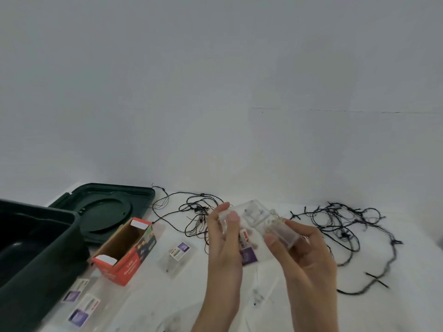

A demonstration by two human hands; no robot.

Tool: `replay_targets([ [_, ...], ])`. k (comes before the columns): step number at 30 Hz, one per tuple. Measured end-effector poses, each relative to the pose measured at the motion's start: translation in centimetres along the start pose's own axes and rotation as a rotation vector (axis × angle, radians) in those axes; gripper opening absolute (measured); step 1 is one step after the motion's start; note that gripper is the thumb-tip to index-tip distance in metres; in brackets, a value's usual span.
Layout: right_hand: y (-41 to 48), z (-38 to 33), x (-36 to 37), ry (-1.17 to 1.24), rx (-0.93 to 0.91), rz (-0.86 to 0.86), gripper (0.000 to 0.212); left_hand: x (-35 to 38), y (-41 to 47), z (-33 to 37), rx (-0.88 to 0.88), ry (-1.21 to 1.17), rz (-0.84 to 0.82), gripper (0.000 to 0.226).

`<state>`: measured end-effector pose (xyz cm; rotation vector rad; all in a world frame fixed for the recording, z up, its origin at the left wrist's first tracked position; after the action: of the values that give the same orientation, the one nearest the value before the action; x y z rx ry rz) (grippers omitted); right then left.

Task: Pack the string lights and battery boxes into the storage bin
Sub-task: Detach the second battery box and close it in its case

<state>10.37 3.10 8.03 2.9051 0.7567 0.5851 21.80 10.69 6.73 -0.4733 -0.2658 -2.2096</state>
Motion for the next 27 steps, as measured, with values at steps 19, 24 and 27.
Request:
replay_targets([
  [19,-0.7,-2.7,-0.4,-0.635,-0.426,0.049,0.018,1.6,0.2,-0.5,0.046,0.137,0.040,0.019],
  [24,0.0,-1.8,-1.1,-0.414,-0.279,-0.006,0.023,1.1,0.1,-0.5,0.071,0.142,0.037,0.022],
  [27,1.0,-0.2,-1.6,-0.163,-0.024,-0.125,0.020,1.4,0.0,0.0,0.115,0.187,-0.006,0.030],
])
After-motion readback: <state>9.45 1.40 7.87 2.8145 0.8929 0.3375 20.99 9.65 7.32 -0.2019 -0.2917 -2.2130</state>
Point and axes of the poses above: each hand's wrist, its own y-axis towards the middle knuckle, its own x-axis out of the palm, z = x × y, the point moved 8 cm from there along y, towards the middle knuckle, and after that the axes turned 4 degrees about -z, right-handed, at the moved point
